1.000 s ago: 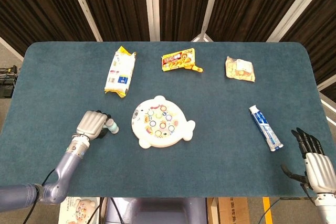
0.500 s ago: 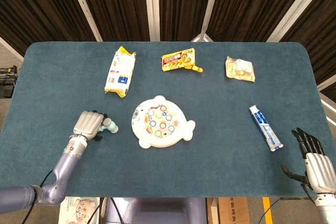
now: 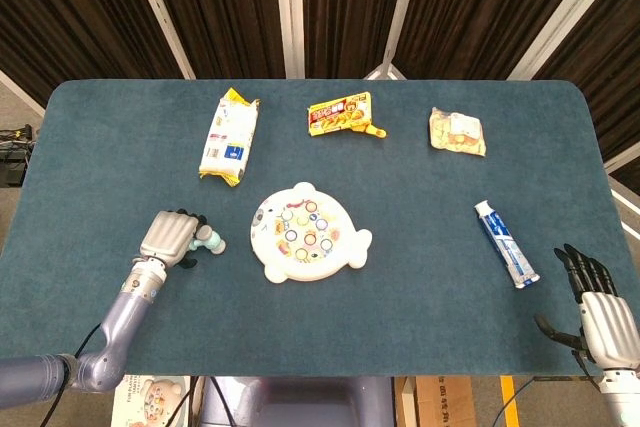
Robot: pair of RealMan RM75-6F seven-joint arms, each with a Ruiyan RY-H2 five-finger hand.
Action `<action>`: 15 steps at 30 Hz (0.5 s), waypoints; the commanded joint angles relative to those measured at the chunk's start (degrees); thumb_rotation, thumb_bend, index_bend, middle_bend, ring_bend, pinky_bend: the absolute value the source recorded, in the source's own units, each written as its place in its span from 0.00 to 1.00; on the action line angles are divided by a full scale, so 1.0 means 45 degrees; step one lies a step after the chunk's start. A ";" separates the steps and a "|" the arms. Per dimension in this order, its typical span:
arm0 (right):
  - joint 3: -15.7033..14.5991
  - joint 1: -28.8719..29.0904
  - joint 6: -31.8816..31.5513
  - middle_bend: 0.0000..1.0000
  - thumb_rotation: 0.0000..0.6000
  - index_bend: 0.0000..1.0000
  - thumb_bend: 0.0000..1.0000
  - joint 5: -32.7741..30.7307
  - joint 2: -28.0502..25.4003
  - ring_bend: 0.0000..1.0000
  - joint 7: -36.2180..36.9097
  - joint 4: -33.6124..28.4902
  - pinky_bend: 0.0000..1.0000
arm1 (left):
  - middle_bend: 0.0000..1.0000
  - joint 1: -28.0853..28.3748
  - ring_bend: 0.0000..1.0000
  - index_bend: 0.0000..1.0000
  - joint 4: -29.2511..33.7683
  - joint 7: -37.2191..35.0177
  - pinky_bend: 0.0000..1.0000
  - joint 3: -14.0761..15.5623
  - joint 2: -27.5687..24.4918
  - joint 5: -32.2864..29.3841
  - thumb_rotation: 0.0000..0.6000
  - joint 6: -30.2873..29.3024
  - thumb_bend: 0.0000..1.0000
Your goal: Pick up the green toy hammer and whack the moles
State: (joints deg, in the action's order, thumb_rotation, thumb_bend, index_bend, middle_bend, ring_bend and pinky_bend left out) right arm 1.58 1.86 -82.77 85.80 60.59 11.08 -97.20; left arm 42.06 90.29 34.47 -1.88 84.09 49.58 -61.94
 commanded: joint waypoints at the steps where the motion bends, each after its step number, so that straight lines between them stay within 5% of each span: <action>1: 0.0000 0.0001 -0.0006 0.00 1.00 0.00 0.25 0.0012 -0.0005 0.00 0.0003 -0.0010 0.00 | 0.42 -0.0069 0.32 0.42 0.0072 -0.0223 0.43 -0.0043 0.0036 0.0326 1.00 -0.0080 0.18; 15: -0.0029 -0.0009 -0.0025 0.00 1.00 0.00 0.25 0.0065 -0.0029 0.00 0.0019 -0.0058 0.00 | 0.42 -0.0211 0.32 0.42 0.0195 -0.0372 0.43 -0.0177 0.0105 0.0789 1.00 -0.0075 0.18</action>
State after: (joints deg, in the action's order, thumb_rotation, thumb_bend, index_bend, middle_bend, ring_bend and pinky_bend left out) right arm 1.45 1.82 -82.87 86.08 60.46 11.17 -97.47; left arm 41.11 91.17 32.81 -2.68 84.56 53.13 -62.27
